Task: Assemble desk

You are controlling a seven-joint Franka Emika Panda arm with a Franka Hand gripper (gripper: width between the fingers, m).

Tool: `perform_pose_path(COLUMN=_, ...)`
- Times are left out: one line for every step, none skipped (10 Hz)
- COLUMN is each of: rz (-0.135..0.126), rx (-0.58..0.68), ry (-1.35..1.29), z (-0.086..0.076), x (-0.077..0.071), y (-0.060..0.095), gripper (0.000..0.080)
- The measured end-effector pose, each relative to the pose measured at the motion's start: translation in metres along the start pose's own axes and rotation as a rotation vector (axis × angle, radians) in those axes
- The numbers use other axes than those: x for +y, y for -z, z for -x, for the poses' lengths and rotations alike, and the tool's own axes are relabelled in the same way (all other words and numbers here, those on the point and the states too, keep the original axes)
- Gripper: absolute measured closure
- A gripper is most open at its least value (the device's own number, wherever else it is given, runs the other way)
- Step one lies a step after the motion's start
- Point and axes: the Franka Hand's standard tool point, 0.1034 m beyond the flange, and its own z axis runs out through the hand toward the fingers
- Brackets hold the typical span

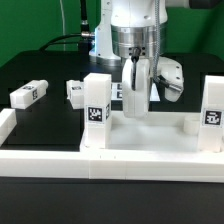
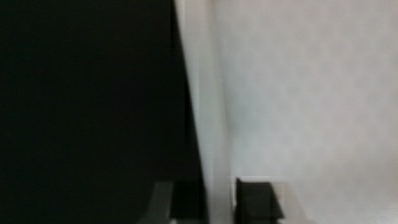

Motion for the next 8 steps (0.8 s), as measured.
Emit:
perform_pose_path(rz=0.001, rx=0.000, ry=0.011, z=0.0004, x=0.0003, y=-0.0001, gripper=0.0730)
perform_pose_path(rz=0.001, rx=0.000, ry=0.014, z=0.0004, x=0.0004, y=-0.0001, gripper=0.0730)
perform_pose_path(rz=0.001, rx=0.000, ry=0.019, z=0.0004, x=0.0004, y=-0.0002, gripper=0.0730)
perform_pose_path(rz=0.001, rx=0.000, ry=0.025, z=0.0004, x=0.0005, y=-0.0002, gripper=0.0730)
perform_pose_path(rz=0.000, rx=0.001, ry=0.036, z=0.0003, x=0.0005, y=-0.0002, gripper=0.0730)
perform_pose_path(rz=0.001, rx=0.000, ry=0.050, z=0.0001, x=0.0007, y=0.0002, gripper=0.0731)
perform_pose_path(rz=0.002, rx=-0.004, ry=0.085, z=-0.0014, x=0.0007, y=0.0027, gripper=0.0731)
perform_pose_path(rz=0.000, rx=-0.008, ry=0.113, z=-0.0049, x=-0.0001, y=0.0075, gripper=0.0733)
